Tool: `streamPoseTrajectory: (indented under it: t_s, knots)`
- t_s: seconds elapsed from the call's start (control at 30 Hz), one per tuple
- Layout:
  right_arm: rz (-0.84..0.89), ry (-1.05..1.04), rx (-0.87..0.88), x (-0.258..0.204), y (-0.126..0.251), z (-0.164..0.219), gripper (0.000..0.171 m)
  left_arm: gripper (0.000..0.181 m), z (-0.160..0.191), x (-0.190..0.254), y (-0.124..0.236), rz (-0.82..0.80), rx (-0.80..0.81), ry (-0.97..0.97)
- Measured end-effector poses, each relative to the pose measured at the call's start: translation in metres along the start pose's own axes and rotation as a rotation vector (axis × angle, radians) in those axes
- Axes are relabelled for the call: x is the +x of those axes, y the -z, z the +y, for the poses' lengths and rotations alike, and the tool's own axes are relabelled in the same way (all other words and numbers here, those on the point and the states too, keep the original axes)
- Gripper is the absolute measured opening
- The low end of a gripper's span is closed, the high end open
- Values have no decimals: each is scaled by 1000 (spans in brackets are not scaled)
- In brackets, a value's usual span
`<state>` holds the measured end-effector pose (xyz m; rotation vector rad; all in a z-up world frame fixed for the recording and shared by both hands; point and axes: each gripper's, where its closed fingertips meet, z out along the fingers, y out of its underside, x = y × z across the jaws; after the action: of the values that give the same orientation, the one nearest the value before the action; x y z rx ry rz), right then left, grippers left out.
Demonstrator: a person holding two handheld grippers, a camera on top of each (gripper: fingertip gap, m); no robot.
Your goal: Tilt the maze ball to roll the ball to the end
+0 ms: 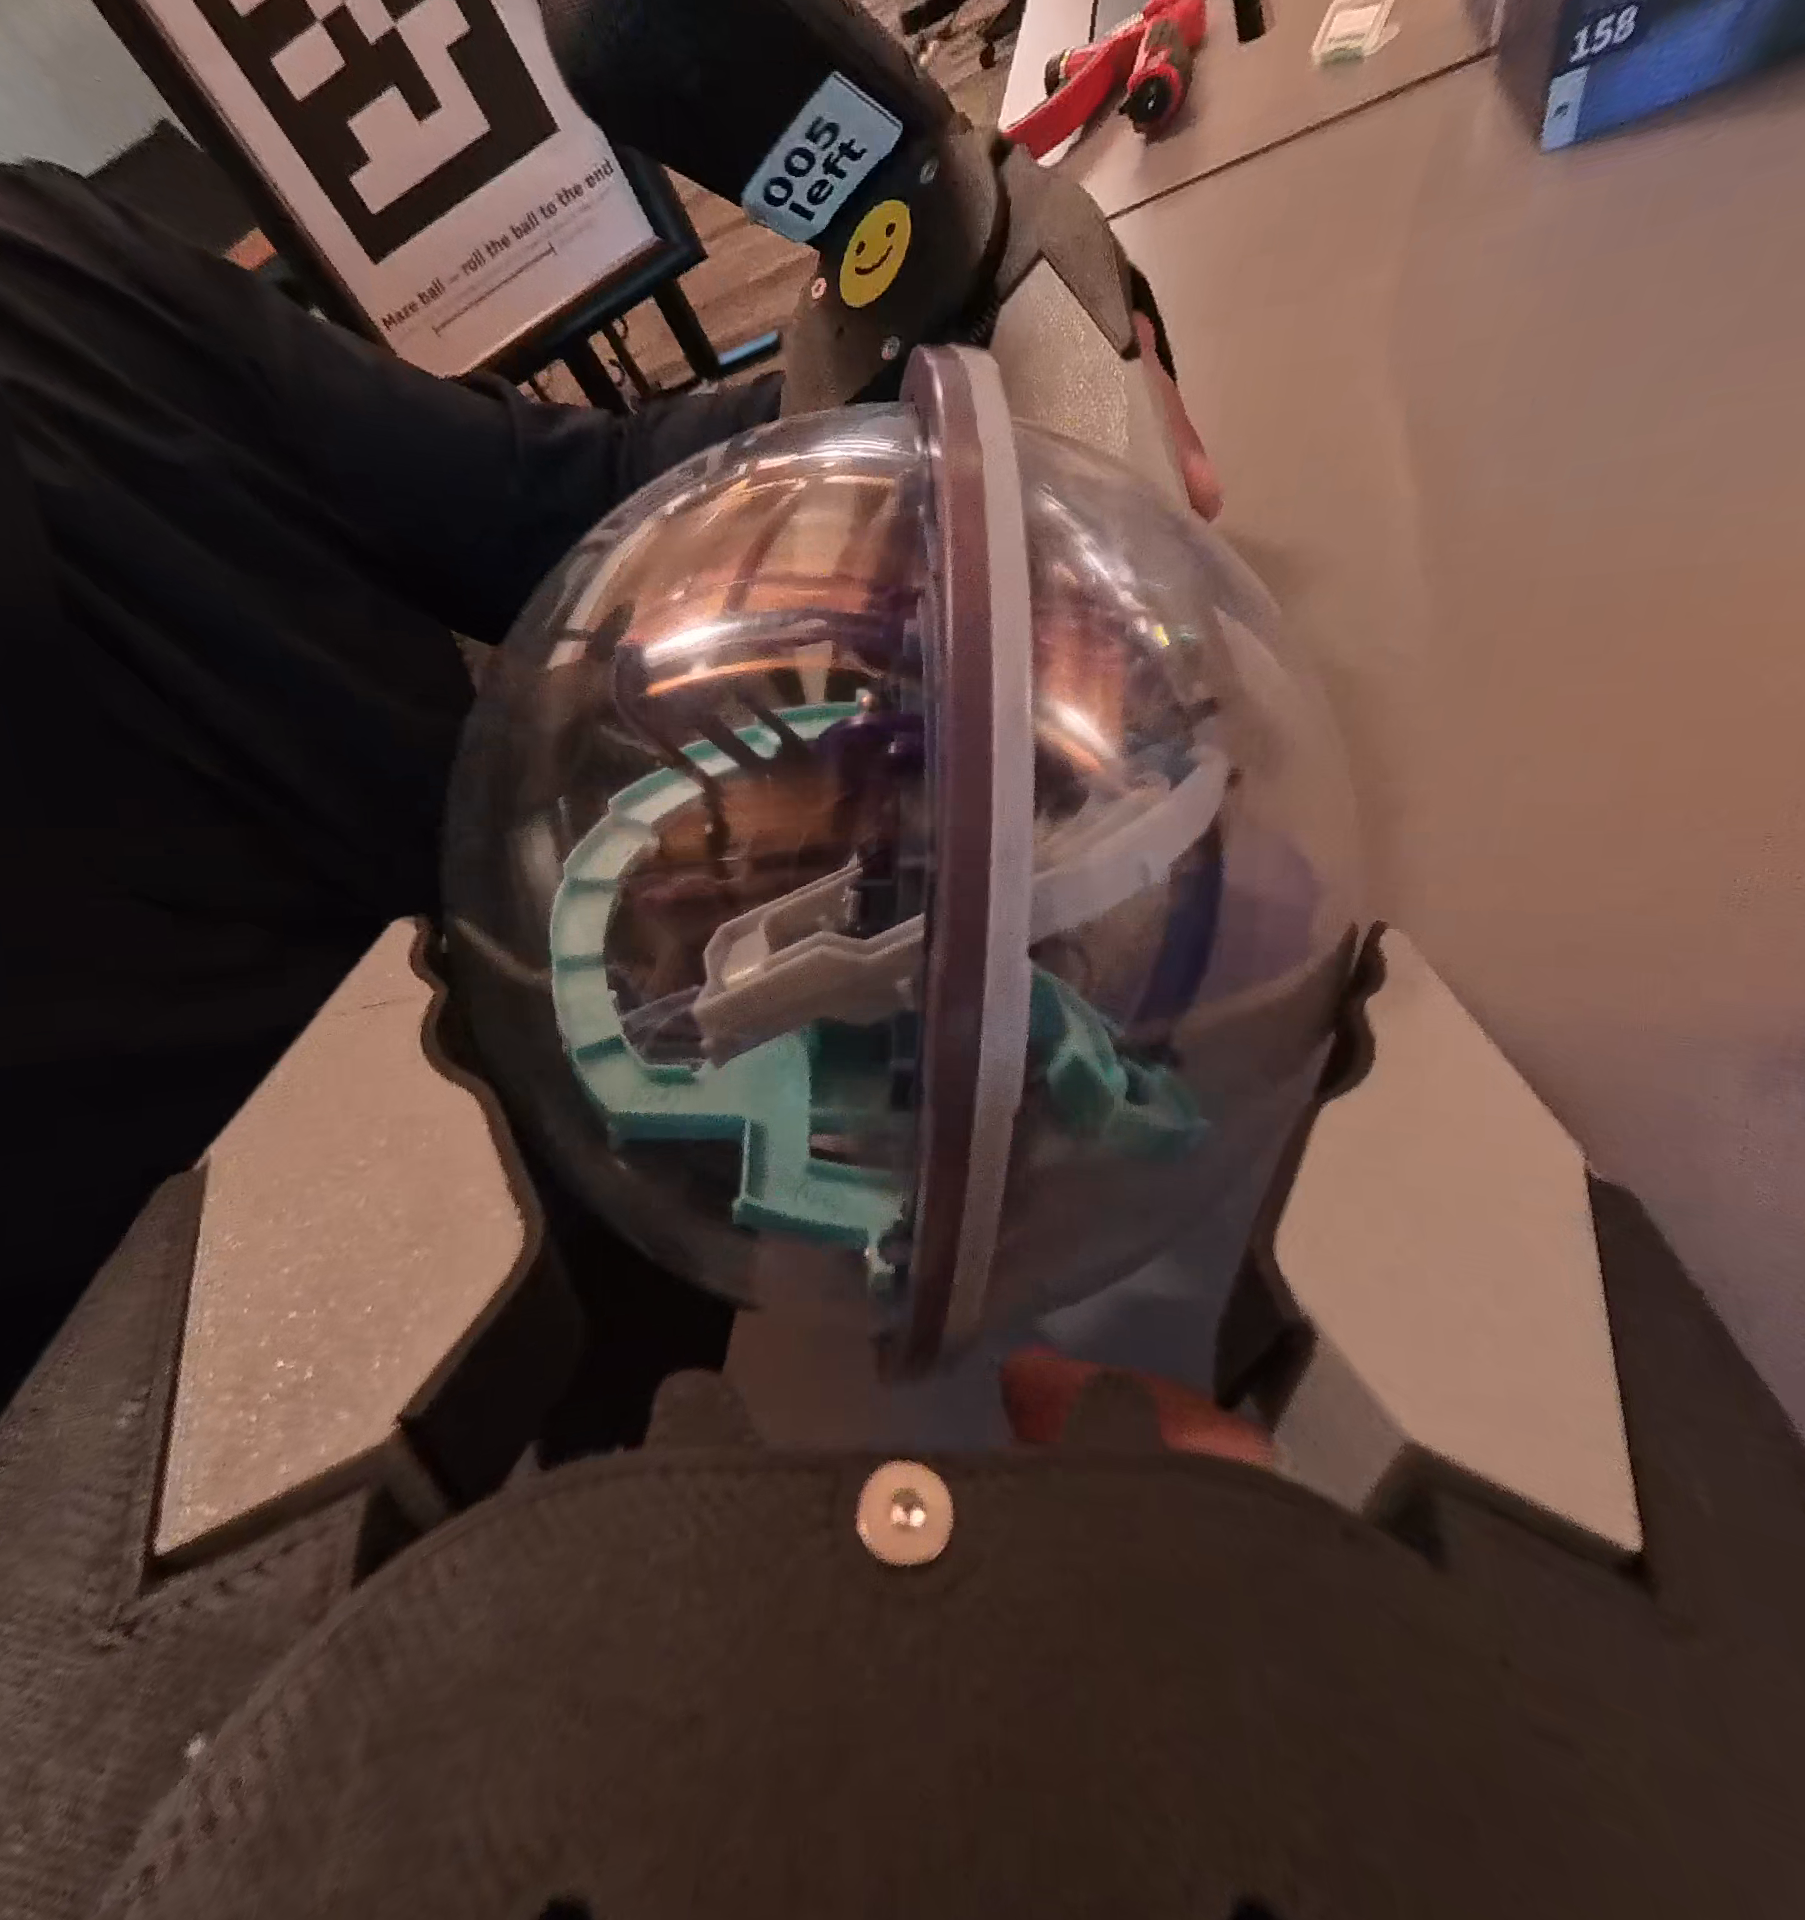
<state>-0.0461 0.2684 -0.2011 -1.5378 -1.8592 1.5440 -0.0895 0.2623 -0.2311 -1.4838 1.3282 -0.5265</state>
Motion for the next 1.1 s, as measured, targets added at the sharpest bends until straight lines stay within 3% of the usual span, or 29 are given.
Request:
streamPoseTrajectory:
  t_s: [0.17, 0.27, 0.3, 0.43, 0.6, 0.83, 1.1]
  knots:
    - [46, 60, -3, 1, 4, 2, 158, 93, 3, -1, -1, 8, -24, 38]
    - [106, 67, 34, 5, 9, 2, 158, 78, 3, -3, 1, -3, -20, 75]
    - [122, 67, 43, 5, 9, 3, 158, 88, -1, 0, 0, 7, -4, 107]
    - [171, 82, 72, 7, 12, 3, 158, 102, -12, -1, -5, -7, 42, 227]
    - [252, 214, 184, 4, 18, -8, 158, 98, -4, 0, -15, -27, -40, 210]
    - [267, 319, 285, -7, 23, -4, 157, 94, -8, 7, -18, -15, -33, 191]
    - [352, 350, 159, -4, 23, 13, 156, 95, -20, 5, -14, -67, 46, 91]
